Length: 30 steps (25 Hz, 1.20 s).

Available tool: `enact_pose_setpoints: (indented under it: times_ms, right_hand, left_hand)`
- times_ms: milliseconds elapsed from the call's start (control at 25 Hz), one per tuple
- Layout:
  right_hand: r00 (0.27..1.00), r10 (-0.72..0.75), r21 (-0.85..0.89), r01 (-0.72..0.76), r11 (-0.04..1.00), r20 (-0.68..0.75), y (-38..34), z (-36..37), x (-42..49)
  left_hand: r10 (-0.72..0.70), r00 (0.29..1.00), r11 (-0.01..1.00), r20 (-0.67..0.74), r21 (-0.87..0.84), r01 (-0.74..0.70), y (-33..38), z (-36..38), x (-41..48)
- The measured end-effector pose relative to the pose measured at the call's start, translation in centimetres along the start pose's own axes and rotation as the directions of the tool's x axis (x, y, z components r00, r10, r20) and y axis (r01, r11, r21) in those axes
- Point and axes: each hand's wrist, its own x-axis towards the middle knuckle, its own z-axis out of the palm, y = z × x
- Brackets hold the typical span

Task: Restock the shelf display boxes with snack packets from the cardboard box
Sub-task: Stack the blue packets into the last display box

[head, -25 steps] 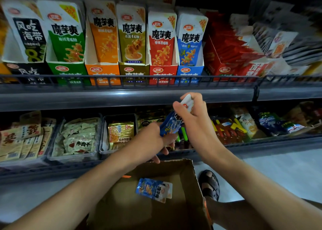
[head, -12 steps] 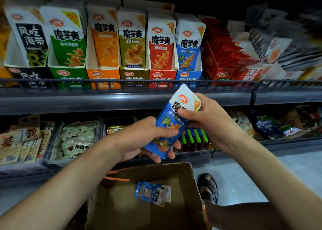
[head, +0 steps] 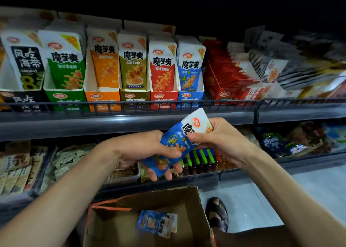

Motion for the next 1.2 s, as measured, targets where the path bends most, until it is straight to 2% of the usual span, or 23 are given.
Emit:
enact_pose_setpoints:
  times_ms: [80, 160, 240, 280, 320, 360, 400, 440, 480, 600, 680, 760, 840, 920, 1040, 1200]
  right_hand:
    - [0.994, -0.073, 0.024, 0.075, 0.997, -0.086, -0.8, -0.5, 0.1]
    - [0.959, -0.155, 0.048, 0.171, 0.984, -0.238, -2.3, -1.6, 0.4]
    - [0.890, -0.220, 0.058, 0.264, 0.963, -0.398, -4.3, -3.4, 0.9]
    - [0.850, -0.240, 0.073, 0.308, 0.949, -0.469, -5.3, -4.3, 1.2]
    - [0.808, -0.254, 0.084, 0.349, 0.933, -0.532, -6.2, -5.1, 1.5]
    - [0.766, -0.266, 0.081, 0.382, 0.921, -0.585, -7.1, -5.6, 1.9]
    - [0.728, -0.281, 0.058, 0.402, 0.914, -0.626, -7.7, -5.9, 2.3]
    - [0.698, -0.298, 0.022, 0.410, 0.912, -0.651, -8.1, -6.0, 2.9]
    - [0.677, -0.318, -0.024, 0.405, 0.914, -0.663, -8.3, -6.1, 3.5]
    - [0.663, -0.423, -0.264, 0.331, 0.906, -0.618, -8.2, -6.4, 5.1]
    - [0.678, -0.503, -0.501, 0.225, 0.836, -0.535, -8.5, -6.8, 5.7]
    - [0.732, -0.546, -0.698, 0.135, 0.703, -0.407, -9.6, -6.8, 6.0]
    - [0.798, -0.540, -0.854, 0.061, 0.517, -0.270, -11.3, -6.2, 6.7]
    - [0.855, -0.491, -0.931, 0.028, 0.363, -0.166, -13.0, -5.9, 8.3]
    - [0.914, -0.404, -0.980, 0.042, 0.195, -0.042, -14.1, -5.1, 11.0]
    - [0.925, -0.381, -0.999, 0.016, 0.039, 0.000, -12.9, -4.2, 12.7]
  left_hand:
    - [0.072, 0.992, 0.996, -0.106, -0.036, -0.076, 0.9, 0.0, 0.6]
    - [0.187, 0.924, 0.967, -0.335, -0.105, -0.234, 2.1, 0.1, 1.6]
    - [0.260, 0.771, 0.919, -0.582, -0.095, -0.382, 3.3, -0.2, 2.7]
    - [0.299, 0.660, 0.915, -0.689, 0.010, -0.404, 3.8, -0.4, 3.3]
    - [0.369, 0.527, 0.915, -0.766, 0.201, -0.349, 4.0, -0.7, 3.9]
    - [0.465, 0.401, 0.885, -0.789, 0.416, -0.209, 4.0, -0.9, 4.5]
    - [0.568, 0.304, 0.810, -0.764, 0.584, -0.045, 4.0, -1.0, 5.1]
    - [0.658, 0.236, 0.718, -0.715, 0.690, 0.091, 4.1, -0.9, 5.6]
    - [0.719, 0.203, 0.639, -0.665, 0.747, 0.183, 4.1, -0.9, 6.2]
    - [0.796, 0.225, 0.467, -0.562, 0.807, 0.362, 4.0, -1.5, 7.9]
    - [0.810, 0.242, 0.420, -0.534, 0.816, 0.397, 3.7, -2.0, 8.5]
    - [0.801, 0.246, 0.438, -0.545, 0.815, 0.378, 3.5, -2.2, 8.7]
    - [0.800, 0.249, 0.446, -0.546, 0.819, 0.362, 3.5, -2.1, 8.9]
    - [0.797, 0.250, 0.463, -0.550, 0.821, 0.334, 3.5, -2.2, 9.0]
    - [0.795, 0.250, 0.479, -0.552, 0.825, 0.298, 3.4, -2.2, 8.8]
    - [0.801, 0.264, 0.456, -0.538, 0.833, 0.315, 3.3, -2.4, 9.1]
